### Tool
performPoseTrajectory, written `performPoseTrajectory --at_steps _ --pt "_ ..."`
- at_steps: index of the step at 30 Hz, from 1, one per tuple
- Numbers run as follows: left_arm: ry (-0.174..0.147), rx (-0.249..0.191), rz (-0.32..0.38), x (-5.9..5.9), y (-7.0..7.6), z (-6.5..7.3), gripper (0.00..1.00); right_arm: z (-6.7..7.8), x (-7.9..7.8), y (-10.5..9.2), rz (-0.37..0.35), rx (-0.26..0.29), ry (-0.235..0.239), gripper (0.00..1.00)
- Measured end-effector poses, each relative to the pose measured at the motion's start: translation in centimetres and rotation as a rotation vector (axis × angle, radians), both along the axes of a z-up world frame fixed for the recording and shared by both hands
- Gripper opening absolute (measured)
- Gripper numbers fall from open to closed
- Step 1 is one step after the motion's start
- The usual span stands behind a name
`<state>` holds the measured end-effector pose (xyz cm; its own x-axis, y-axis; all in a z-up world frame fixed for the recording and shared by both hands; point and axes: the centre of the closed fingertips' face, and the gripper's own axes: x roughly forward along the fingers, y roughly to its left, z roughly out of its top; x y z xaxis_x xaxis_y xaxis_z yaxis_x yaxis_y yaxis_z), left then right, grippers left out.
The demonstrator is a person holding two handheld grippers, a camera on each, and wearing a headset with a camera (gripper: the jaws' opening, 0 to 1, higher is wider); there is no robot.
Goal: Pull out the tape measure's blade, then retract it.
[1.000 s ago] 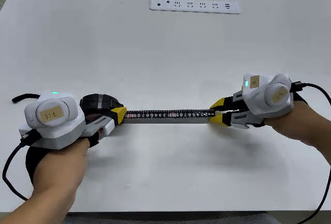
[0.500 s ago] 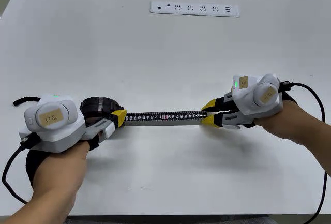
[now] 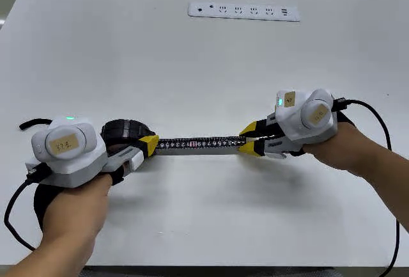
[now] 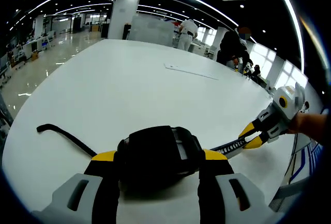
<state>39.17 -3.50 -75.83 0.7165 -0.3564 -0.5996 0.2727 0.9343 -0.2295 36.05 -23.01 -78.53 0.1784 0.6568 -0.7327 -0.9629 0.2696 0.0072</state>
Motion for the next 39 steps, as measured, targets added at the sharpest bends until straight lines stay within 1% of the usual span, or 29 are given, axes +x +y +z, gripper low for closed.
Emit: performPoseTrajectory --at_steps 6,11,19,21,22,39 --pt "0.001 -0.006 0.002 0.0 0.0 0.0 0.56 0.3 0.1 1.1 0.000 0.013 -0.001 0.10" --pt "0.001 -0.006 0.001 0.0 0.0 0.0 0.57 0.2 0.0 2.0 0.006 0.023 0.004 0.10" --pt "0.002 -0.011 0.001 0.0 0.0 0.0 0.57 0.3 0.2 3.2 0.011 0.042 0.007 0.10" --pt "0.002 -0.014 0.002 0.0 0.0 0.0 0.57 0.2 0.3 3.4 0.013 0.044 0.008 0.10" --pt "0.001 -0.012 0.001 0.0 0.0 0.0 0.57 0.2 0.3 3.6 0.006 0.052 0.017 0.10" --pt "0.003 -0.020 0.004 0.0 0.0 0.1 0.57 0.0 0.5 6.6 0.013 0.083 0.030 0.10"
